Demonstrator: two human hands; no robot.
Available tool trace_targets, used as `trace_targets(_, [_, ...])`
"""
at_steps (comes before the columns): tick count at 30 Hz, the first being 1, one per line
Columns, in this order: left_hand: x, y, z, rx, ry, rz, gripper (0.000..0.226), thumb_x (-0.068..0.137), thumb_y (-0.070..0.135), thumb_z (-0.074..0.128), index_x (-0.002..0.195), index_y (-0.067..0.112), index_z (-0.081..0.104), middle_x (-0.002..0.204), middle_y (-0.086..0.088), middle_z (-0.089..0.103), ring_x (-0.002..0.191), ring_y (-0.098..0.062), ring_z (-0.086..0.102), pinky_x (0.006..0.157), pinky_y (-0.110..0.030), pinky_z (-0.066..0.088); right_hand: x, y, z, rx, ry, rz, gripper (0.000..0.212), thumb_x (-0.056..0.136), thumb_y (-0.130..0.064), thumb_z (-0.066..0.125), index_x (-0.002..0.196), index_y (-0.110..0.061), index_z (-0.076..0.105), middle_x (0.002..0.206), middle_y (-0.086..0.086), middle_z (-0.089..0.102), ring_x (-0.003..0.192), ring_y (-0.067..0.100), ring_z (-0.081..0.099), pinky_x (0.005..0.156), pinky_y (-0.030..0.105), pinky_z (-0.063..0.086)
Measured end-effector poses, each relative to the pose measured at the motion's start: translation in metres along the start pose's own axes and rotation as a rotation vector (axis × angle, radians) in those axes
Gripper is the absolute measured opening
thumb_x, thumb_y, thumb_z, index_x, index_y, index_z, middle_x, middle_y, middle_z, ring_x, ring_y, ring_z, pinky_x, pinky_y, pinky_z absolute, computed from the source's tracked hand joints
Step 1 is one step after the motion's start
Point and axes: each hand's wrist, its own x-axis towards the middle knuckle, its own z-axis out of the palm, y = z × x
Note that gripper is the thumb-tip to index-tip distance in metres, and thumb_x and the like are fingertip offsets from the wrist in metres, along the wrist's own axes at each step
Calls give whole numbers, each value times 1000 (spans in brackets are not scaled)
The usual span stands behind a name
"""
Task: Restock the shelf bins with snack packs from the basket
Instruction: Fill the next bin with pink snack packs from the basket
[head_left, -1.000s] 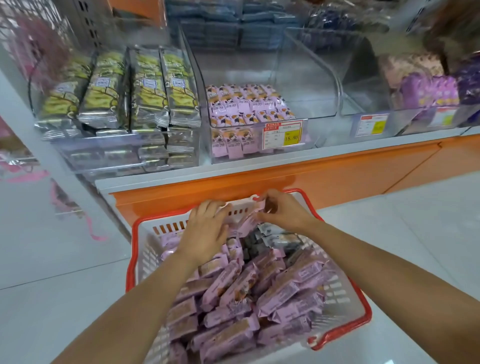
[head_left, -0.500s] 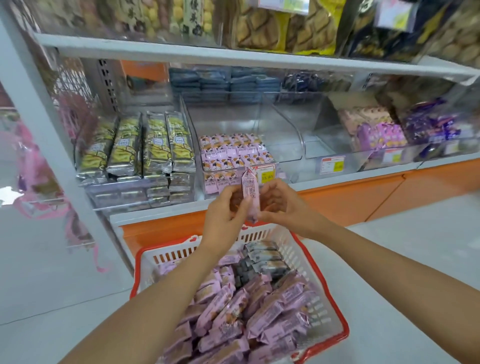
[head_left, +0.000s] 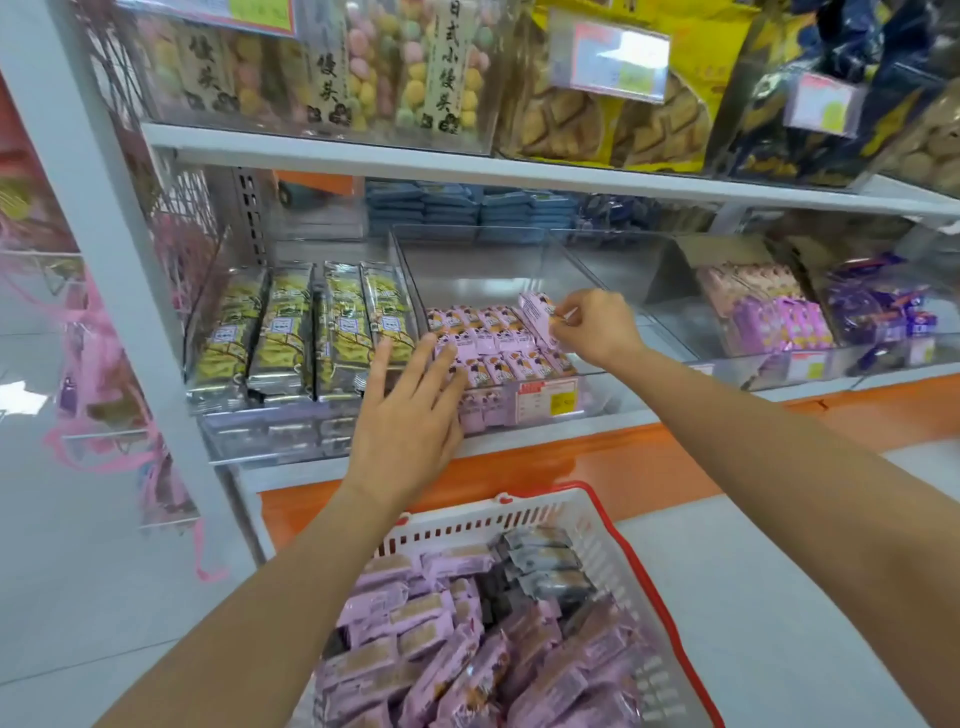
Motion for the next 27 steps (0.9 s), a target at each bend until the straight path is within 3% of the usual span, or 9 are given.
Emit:
trace_targets(8, [-5, -6, 20, 23, 83, 29, 53, 92, 31, 38, 138, 13, 57, 149, -11, 48, 144, -32, 29, 121, -57, 3, 64, 4, 53, -331, 29, 20, 12, 93, -8, 58, 98, -5, 69, 91, 18, 71, 85, 34, 67, 76, 38, 56])
trace_targets(18, [-5, -9, 31, 61, 84, 49, 52, 89, 34, 44, 135, 17, 60, 148, -8, 50, 143, -30, 28, 120, -55, 3, 81, 3, 69, -411, -60, 25, 15, 93, -6, 58, 101, -3, 71, 96, 20, 71, 91, 36, 68, 82, 42, 56])
trace_targets(21, [-6, -8, 29, 58, 49, 36, 53, 89, 32, 43, 136, 17, 59, 149, -8, 49, 144, -30, 28, 120, -55, 4, 73, -2, 58, -389, -90, 7, 17, 92, -12, 63, 106, -5, 70, 104, 19, 70, 98, 35, 66, 87, 41, 55])
trace_targets(24, [-6, -7, 26, 60, 11, 19, 54, 91, 30, 39, 141, 16, 54, 152, -9, 45, 145, -29, 26, 121, -54, 1, 57, -9, 43, -254, -2, -56, 22, 90, -13, 63, 108, -5, 71, 106, 18, 71, 98, 34, 65, 86, 38, 51])
trace_targets(27, [-7, -4, 24, 91, -14, 23, 59, 93, 30, 33, 148, 12, 44, 158, -9, 33, 148, -29, 19, 122, -52, -5, 28, -19, 28, -81, 49, -97, 18, 89, -16, 66, 103, -7, 73, 100, 11, 72, 87, 21, 63, 79, 25, 44])
